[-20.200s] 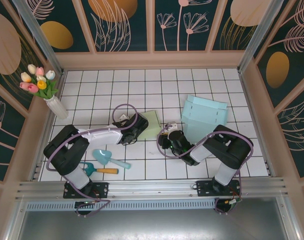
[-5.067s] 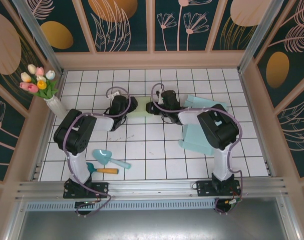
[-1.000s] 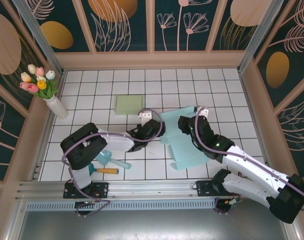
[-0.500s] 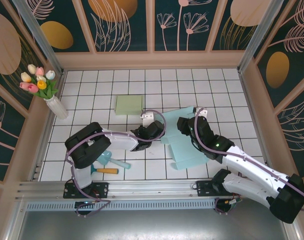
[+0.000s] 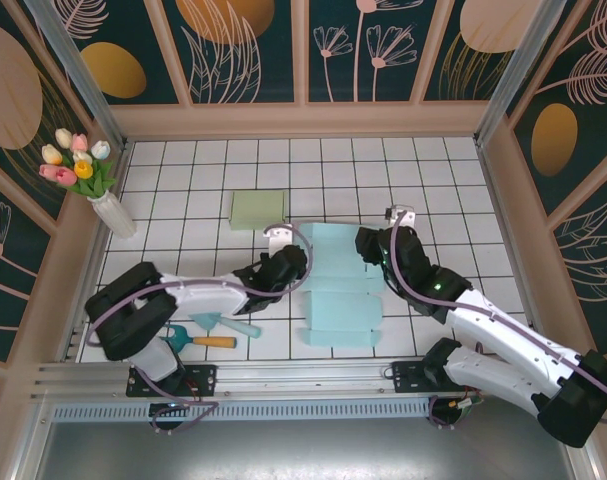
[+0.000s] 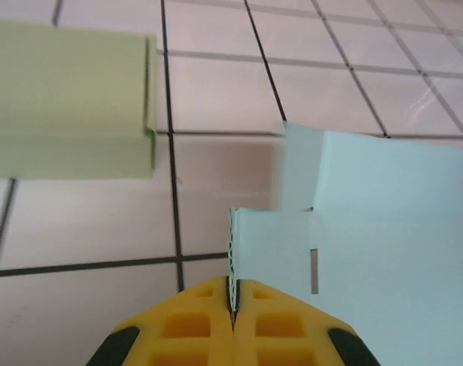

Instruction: Fold the paper box

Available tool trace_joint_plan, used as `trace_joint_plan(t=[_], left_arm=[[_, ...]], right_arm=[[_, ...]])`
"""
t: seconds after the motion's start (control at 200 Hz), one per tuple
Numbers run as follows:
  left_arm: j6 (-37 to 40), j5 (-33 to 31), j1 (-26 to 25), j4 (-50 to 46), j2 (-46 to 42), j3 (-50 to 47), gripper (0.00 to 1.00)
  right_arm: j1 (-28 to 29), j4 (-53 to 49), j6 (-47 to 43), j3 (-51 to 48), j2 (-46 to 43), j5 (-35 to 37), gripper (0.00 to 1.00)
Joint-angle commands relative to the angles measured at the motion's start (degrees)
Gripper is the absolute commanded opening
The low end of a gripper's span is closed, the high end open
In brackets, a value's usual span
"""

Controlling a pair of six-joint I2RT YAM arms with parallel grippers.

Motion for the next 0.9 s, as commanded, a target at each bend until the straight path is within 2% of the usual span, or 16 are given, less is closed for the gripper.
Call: trace_joint_plan(t=[0.0, 0.06, 0.125, 0.265, 0.44, 0.505, 0.591, 0.681, 0.896], left_arm=[[12.9, -3.5, 0.0, 12.0, -7.4, -5.6, 0.0], [19.4, -1.4, 0.0, 18.7, -11.4, -9.8, 0.0], [24.1, 0.4, 0.1, 25.0, -15.3, -13.9, 0.0], [29.9, 2.6, 0.1, 31.7, -19.7, -18.6, 0.0], [33.9, 3.0, 0.1, 38.1, -20.7, -22.4, 0.0], [34.9, 2.8, 0.1, 40.6, -20.9, -23.9, 0.0], [35.8, 3.2, 0.1, 43.4, -21.3, -25.7, 0.0], [36.4, 3.3, 0.1, 44.6, -21.8, -26.5, 0.0], [37.2, 5.0, 0.1, 46.5, -23.6, -28.2, 0.0]], right_arm=[[-0.4, 7.1, -15.6, 0.9, -0.2, -4.6, 0.43], [-0.5, 9.5, -27.1, 0.3, 0.8, -10.3, 0.43], [-0.6, 8.6, -36.0, 1.5, 2.8, -12.3, 0.45], [-0.6, -2.2, -52.4, 8.8, 8.7, -19.5, 0.46], [-0.9, -12.1, -70.0, 15.5, 14.4, -19.9, 0.48], [-1.7, -14.0, -73.2, 18.0, 16.3, -19.5, 0.48], [-4.7, -16.2, -75.8, 21.0, 17.9, -22.9, 0.48], [-8.4, -17.2, -79.1, 22.2, 18.6, -30.3, 0.48], [-15.3, -18.2, -86.3, 22.2, 19.9, -41.7, 0.49]])
